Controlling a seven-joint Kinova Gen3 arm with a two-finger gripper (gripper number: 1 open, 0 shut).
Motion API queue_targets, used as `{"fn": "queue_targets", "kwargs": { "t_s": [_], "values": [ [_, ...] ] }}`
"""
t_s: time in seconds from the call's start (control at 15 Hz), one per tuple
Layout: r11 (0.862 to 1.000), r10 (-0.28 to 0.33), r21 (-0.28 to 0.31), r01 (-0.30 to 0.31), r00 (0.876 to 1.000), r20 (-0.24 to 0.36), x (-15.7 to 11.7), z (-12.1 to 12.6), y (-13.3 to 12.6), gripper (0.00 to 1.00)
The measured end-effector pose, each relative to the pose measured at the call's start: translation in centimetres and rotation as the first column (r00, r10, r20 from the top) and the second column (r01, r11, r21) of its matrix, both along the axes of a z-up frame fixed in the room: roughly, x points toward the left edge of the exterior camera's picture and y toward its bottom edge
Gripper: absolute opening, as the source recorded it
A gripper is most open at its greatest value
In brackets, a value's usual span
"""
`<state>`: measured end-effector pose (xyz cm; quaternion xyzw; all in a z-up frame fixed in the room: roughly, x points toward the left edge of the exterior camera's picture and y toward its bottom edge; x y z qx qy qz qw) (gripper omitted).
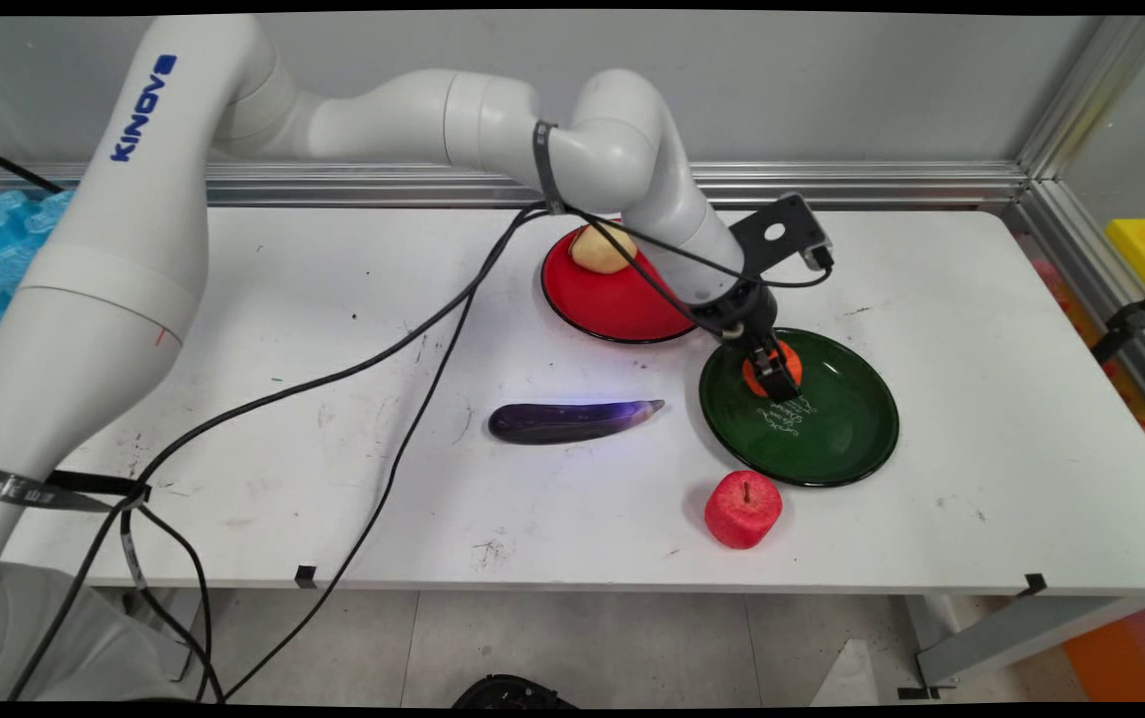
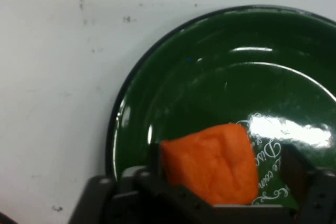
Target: Pick up the mandarin from the green plate, then place the picked object on the table
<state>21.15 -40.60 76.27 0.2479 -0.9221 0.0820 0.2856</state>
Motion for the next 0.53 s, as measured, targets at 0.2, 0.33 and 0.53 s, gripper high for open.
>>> {"fn": "queue_targets", "kwargs": {
  "t_s": [0.2,0.33,0.53],
  "values": [
    [1.000,0.013,0.006,-0.013,1.000,0.000,-0.2,-0.9,0.2,0.00],
    [1.000,0.020,0.008,-0.020,1.000,-0.001,-0.3,-1.2,0.3,0.00],
    [1.000,0.029,0.009,-0.029,1.000,-0.004,-0.3,-1.4,0.4,0.00]
  ]
}}
